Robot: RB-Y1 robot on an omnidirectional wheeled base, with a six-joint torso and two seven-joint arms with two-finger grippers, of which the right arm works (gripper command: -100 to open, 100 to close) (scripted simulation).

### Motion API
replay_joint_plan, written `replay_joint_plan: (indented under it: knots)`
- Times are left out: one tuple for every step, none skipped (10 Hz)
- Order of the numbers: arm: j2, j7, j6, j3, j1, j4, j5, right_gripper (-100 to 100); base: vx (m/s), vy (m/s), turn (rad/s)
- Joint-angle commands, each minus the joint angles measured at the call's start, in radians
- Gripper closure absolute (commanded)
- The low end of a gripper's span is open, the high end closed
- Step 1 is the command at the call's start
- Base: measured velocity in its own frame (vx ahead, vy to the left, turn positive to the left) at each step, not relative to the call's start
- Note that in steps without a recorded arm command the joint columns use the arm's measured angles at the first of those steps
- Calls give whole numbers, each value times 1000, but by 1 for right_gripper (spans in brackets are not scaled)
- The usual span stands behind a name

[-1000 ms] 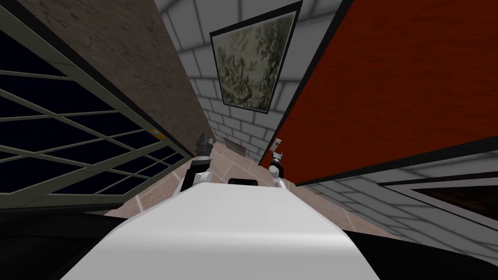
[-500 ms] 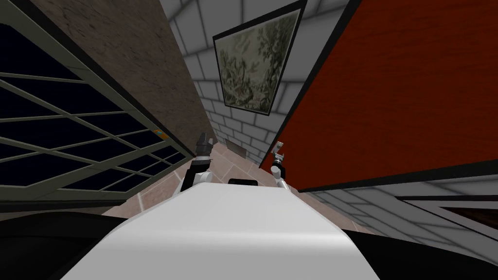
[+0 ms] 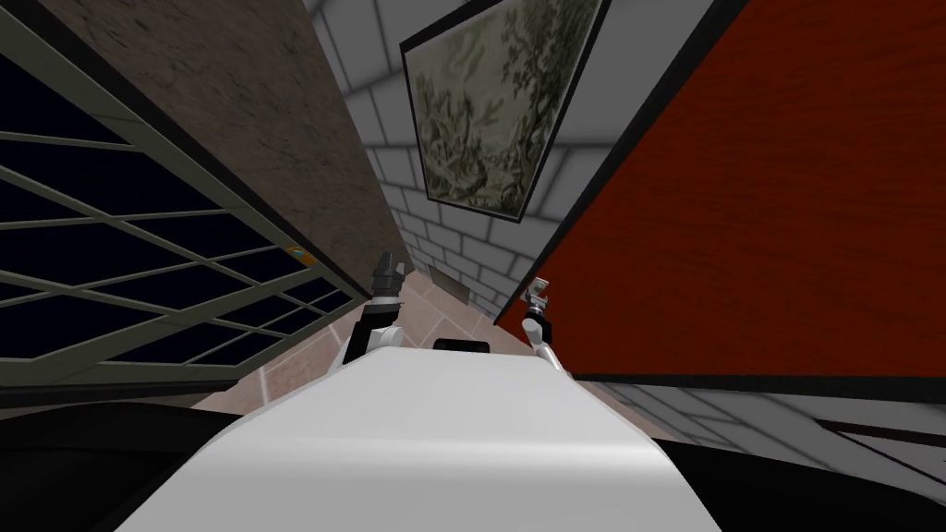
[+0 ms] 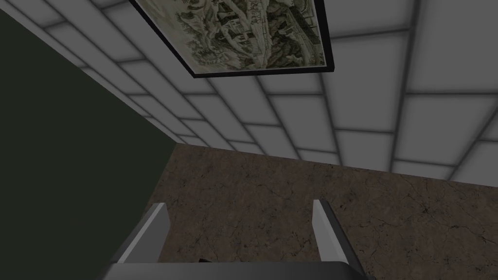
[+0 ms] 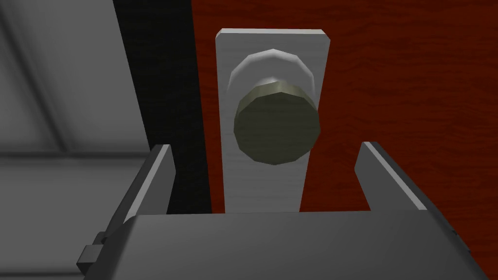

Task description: Pull the door open

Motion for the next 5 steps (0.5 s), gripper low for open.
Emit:
replay_joint_plan:
  knots:
    - [-33, -34, 7, -15, 10, 6, -5, -100, 132, -29, 73]
    - [-42, -45, 8, -19, 13, 9, -5, -100, 137, -29, 67]
    - [-58, -62, 9, -25, 17, 15, -6, -100, 118, -11, 57]
    - [-66, -71, 10, -28, 19, 17, -7, -100, 116, -14, 37]
    - [-59, -63, 9, -24, 13, 21, -5, -100, 52, -10, 7]
